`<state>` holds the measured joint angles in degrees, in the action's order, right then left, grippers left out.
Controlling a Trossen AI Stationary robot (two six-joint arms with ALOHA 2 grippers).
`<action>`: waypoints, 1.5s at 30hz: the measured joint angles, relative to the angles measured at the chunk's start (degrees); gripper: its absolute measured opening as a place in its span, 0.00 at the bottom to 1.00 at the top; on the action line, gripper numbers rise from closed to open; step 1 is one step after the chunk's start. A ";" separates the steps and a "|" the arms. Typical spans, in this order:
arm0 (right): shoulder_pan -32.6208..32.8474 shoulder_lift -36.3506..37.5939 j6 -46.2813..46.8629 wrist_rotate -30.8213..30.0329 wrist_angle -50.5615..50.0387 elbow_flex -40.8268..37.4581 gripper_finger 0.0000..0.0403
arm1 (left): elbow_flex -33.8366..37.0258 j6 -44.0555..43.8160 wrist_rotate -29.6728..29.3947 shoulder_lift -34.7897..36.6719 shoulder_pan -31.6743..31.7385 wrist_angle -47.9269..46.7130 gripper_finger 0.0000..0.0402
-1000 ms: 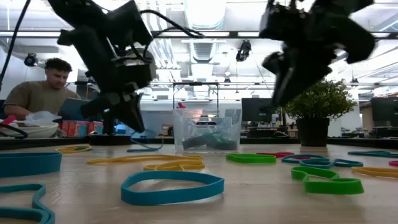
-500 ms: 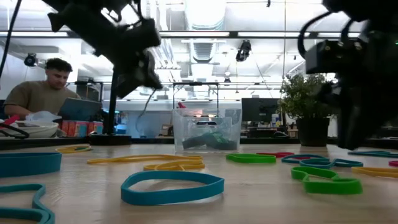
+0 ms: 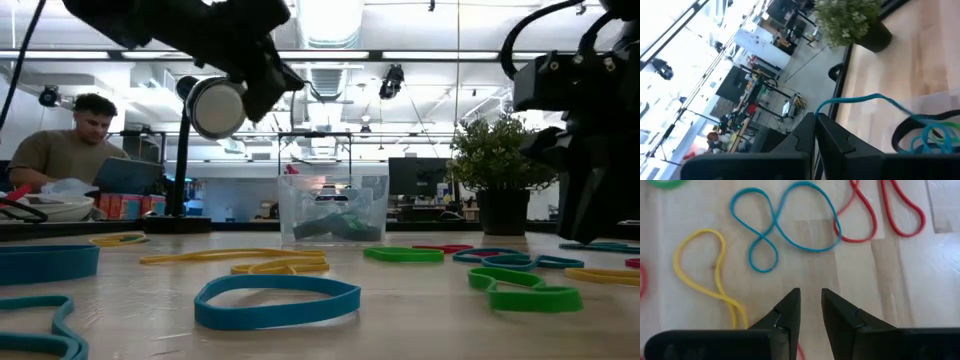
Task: Pick and place rubber bands into bin
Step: Put blue rubberband into the transparent bin
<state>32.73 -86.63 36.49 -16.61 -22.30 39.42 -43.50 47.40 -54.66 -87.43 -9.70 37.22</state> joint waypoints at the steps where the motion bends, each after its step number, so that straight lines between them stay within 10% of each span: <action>1: 0.06 0.00 -0.01 -0.01 0.62 0.00 0.17 | -0.20 0.35 0.43 -0.79 0.26 -0.09 0.00; 19: -0.02 0.00 -17.88 0.38 25.03 0.00 0.22 | -0.75 -2.25 5.63 -7.40 1.89 -0.78 0.01; 32: -6.83 -6.52 -21.71 6.64 30.85 0.42 0.23 | -6.94 -11.06 8.55 -7.02 2.59 -15.83 0.30; 45: -11.28 -12.98 -24.00 8.31 29.82 3.48 0.22 | -7.18 -13.54 9.22 -2.98 1.78 -19.55 0.34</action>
<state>21.45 -99.61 12.49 -8.31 7.52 42.89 -50.68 33.86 -45.44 -90.41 -7.92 17.67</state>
